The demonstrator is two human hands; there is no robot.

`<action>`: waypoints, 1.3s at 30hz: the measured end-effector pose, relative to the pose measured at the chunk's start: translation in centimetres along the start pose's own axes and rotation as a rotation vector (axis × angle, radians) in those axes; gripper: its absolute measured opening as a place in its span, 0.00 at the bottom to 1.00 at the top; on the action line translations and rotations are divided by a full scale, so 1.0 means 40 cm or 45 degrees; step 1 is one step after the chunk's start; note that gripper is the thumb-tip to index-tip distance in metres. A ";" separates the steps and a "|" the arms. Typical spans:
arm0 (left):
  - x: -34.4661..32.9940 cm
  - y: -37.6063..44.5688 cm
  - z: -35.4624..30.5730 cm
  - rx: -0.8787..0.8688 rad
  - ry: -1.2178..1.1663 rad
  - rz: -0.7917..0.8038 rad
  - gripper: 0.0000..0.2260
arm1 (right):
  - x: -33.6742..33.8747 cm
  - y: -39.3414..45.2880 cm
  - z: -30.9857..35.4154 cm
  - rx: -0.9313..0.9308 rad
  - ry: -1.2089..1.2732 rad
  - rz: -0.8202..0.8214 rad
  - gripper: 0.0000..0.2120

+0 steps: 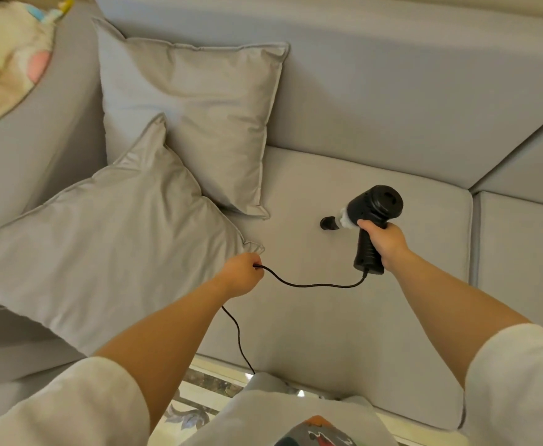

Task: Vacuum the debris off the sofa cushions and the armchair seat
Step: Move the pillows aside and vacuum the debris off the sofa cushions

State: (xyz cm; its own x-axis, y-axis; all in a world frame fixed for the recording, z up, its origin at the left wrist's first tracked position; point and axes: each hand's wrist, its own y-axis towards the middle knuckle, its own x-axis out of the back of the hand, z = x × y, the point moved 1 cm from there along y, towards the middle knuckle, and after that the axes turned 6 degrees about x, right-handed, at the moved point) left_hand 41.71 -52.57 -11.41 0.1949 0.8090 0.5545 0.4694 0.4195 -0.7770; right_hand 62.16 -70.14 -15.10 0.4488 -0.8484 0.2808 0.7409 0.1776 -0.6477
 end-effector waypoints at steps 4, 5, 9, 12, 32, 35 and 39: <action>0.028 0.022 0.057 0.008 0.024 -0.015 0.05 | -0.072 0.001 -0.007 0.015 -0.067 0.007 0.16; 0.032 0.028 0.067 0.008 0.014 -0.009 0.06 | -0.082 -0.001 -0.010 0.019 -0.091 0.001 0.17; 0.038 0.044 0.071 0.002 0.013 0.035 0.04 | -0.086 -0.014 -0.016 0.003 -0.204 -0.027 0.18; 0.041 0.048 0.054 -0.035 0.013 0.051 0.04 | -0.070 -0.027 -0.025 -0.042 -0.270 -0.036 0.18; 0.426 0.168 0.302 0.240 -0.005 -0.733 0.32 | -0.243 -0.146 0.192 0.136 0.070 0.104 0.09; 0.465 0.182 0.384 0.413 0.054 -0.724 0.41 | -0.255 -0.154 0.192 0.130 0.060 0.104 0.09; 0.469 0.191 0.469 0.537 0.122 -0.545 0.48 | -0.265 -0.148 0.170 0.109 0.042 0.094 0.09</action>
State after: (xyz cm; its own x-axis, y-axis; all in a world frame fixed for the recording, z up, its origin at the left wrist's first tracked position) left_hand 32.79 -26.45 -12.53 0.1503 0.5000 0.8529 0.1450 0.8422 -0.5193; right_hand 56.41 -58.78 -9.42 0.4882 -0.8471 0.2098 0.7469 0.2812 -0.6025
